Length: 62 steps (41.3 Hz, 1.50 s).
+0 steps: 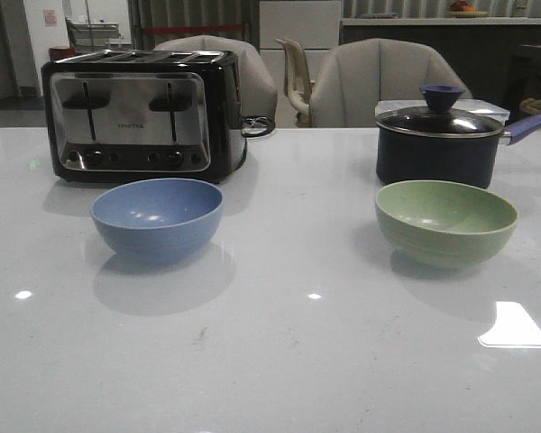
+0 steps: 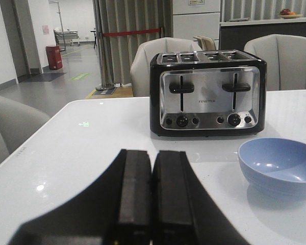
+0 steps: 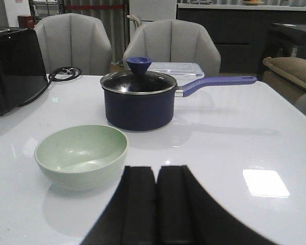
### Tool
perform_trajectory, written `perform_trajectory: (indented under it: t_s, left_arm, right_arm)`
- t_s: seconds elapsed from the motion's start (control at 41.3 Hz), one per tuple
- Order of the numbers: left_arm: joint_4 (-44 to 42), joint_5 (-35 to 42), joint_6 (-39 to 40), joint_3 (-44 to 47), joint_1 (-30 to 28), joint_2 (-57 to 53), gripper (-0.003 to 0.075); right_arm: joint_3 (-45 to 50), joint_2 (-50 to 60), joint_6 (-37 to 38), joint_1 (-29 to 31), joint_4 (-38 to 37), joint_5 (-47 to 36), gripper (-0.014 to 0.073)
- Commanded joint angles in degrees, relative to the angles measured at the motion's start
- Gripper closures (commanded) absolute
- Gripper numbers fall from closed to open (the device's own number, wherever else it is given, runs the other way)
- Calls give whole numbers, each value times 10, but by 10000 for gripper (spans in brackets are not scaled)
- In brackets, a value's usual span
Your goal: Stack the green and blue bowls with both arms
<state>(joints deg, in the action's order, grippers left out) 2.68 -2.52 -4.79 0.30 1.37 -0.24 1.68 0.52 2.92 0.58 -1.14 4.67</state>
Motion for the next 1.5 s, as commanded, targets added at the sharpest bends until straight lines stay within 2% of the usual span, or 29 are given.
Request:
perform_trajectory:
  t_s: [0.0, 0.484, 0.919, 1.016, 1.137, 1.306, 1.476]
  left_arm:
    - [4, 51, 4, 12, 0, -12, 618]
    - [4, 51, 4, 12, 0, -12, 618]
    - [1, 72, 4, 6, 0, -12, 618]
    - [3, 85, 4, -21, 0, -12, 618]
    - [3, 59, 4, -94, 0, -8, 618]
    - [4, -44, 4, -231, 0, 30, 618]
    - [15, -162, 5, -351, 0, 120, 618]
  right_arm:
    - [-1, 13, -1, 4, -7, -52, 550]
    - [-1, 13, -1, 4, -7, -53, 550]
    - [-26, 13, -1, 4, -6, -96, 550]
    - [-78, 12, -1, 4, -6, -63, 550]
    - [-166, 4, -1, 4, -6, 5, 550]
    - [-290, -60, -1, 4, -6, 112, 550]
    - [-388, -158, -1, 4, -6, 204, 550]
